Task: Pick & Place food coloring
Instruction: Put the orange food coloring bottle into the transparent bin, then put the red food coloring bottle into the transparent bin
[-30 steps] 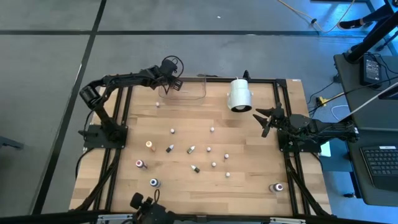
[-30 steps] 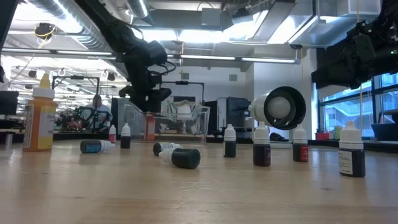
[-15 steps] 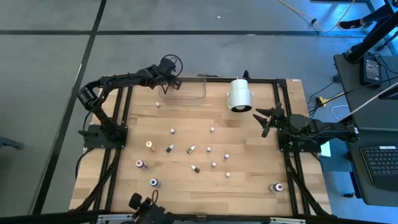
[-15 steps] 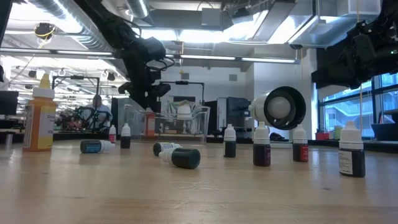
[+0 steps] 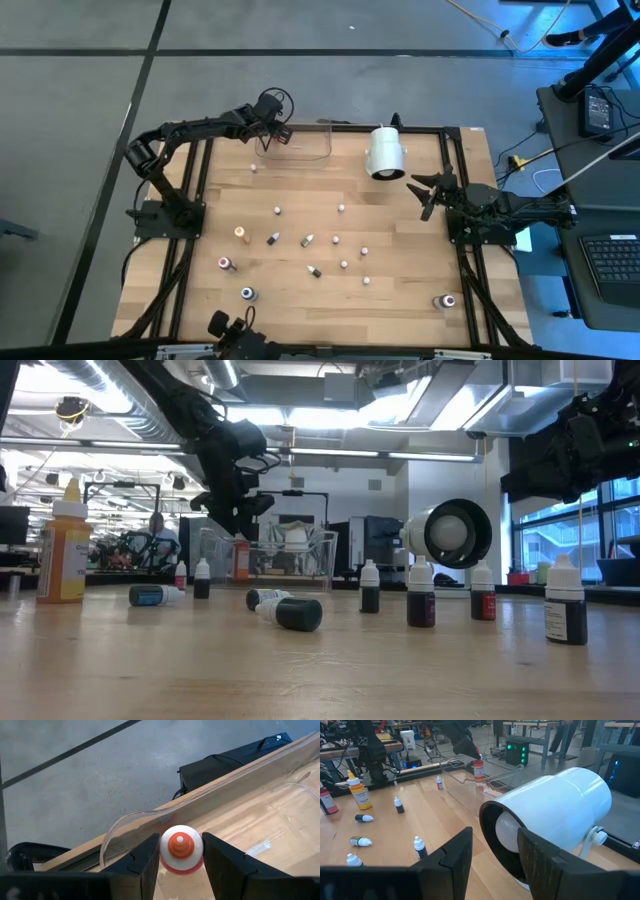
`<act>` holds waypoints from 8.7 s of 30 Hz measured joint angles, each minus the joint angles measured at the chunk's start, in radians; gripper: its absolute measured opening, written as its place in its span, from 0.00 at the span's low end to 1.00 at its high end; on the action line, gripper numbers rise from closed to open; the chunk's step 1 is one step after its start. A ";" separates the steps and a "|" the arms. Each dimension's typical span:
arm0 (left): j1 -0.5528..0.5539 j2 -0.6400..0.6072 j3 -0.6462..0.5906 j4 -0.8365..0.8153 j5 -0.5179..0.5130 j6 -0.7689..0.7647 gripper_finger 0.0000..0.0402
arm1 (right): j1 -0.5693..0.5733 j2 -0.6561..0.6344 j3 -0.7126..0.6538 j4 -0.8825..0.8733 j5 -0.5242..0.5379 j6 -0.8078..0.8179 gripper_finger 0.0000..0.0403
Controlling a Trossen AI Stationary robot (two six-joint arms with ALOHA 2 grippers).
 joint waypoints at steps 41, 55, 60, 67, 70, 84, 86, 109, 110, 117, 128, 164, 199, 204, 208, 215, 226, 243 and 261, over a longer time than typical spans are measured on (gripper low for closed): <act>-0.323 -0.483 0.032 -0.638 0.121 0.106 0.41 | 0.000 0.000 0.000 0.000 0.000 0.002 0.39; -0.388 -0.494 -0.243 -0.541 0.039 -0.042 0.42 | 0.000 0.000 0.000 0.001 -0.001 -0.001 0.39; -0.386 -0.494 -0.328 -0.412 0.008 -0.059 0.42 | 0.000 0.000 0.000 0.016 0.000 -0.045 0.39; -0.383 -0.493 -0.408 -0.306 -0.066 -0.158 0.42 | 0.000 0.000 0.000 0.048 0.000 -0.076 0.39; -0.369 -0.492 -0.444 -0.272 -0.071 -0.196 0.42 | 0.000 0.000 0.000 0.048 0.000 -0.076 0.39; -0.250 -0.492 -0.630 0.050 -0.062 -0.214 0.42 | 0.000 0.000 0.000 0.048 0.000 -0.075 0.39; -0.241 -0.492 -0.639 0.077 -0.062 -0.190 0.42 | 0.000 0.000 0.000 0.048 0.000 -0.075 0.39; -0.162 -0.492 -0.717 0.267 0.009 -0.099 0.42 | 0.000 0.000 0.000 0.048 0.000 -0.075 0.39; -0.162 -0.492 -0.717 0.269 0.015 -0.090 0.42 | 0.000 0.000 0.000 0.048 0.000 -0.075 0.39; -0.163 -0.481 -0.717 0.268 0.009 -0.086 0.42 | 0.000 0.000 0.000 0.048 0.000 -0.075 0.39; -0.163 -0.390 -0.718 0.373 0.014 -0.054 0.42 | 0.000 0.000 0.000 0.047 0.000 -0.074 0.39; -0.163 -0.372 -0.717 0.315 0.033 -0.071 0.40 | 0.000 0.000 0.000 0.047 0.000 -0.075 0.39; -0.165 -0.689 -0.635 0.182 0.009 -0.134 0.17 | 0.000 0.000 0.000 0.047 0.000 -0.079 0.39; -0.179 -0.736 -0.536 0.199 -0.050 -0.132 0.17 | 0.000 0.000 0.000 0.047 0.001 -0.079 0.39; -0.180 -0.716 -0.474 0.213 -0.038 -0.099 0.17 | 0.000 0.000 0.000 0.047 0.026 -0.078 0.39; -0.180 -0.577 -0.449 0.344 0.071 -0.096 0.17 | 0.000 0.000 0.000 0.046 0.034 -0.078 0.39; -0.180 -0.239 -0.390 0.544 0.129 -0.075 0.17 | 0.000 0.000 0.000 0.047 0.035 -0.076 0.39; -0.185 0.031 0.152 -0.144 0.148 -0.017 0.17 | 0.000 0.000 0.000 0.046 0.035 -0.079 0.39; -0.185 0.215 0.185 -0.176 0.163 -0.055 0.18 | 0.000 0.000 0.000 0.046 0.035 -0.076 0.39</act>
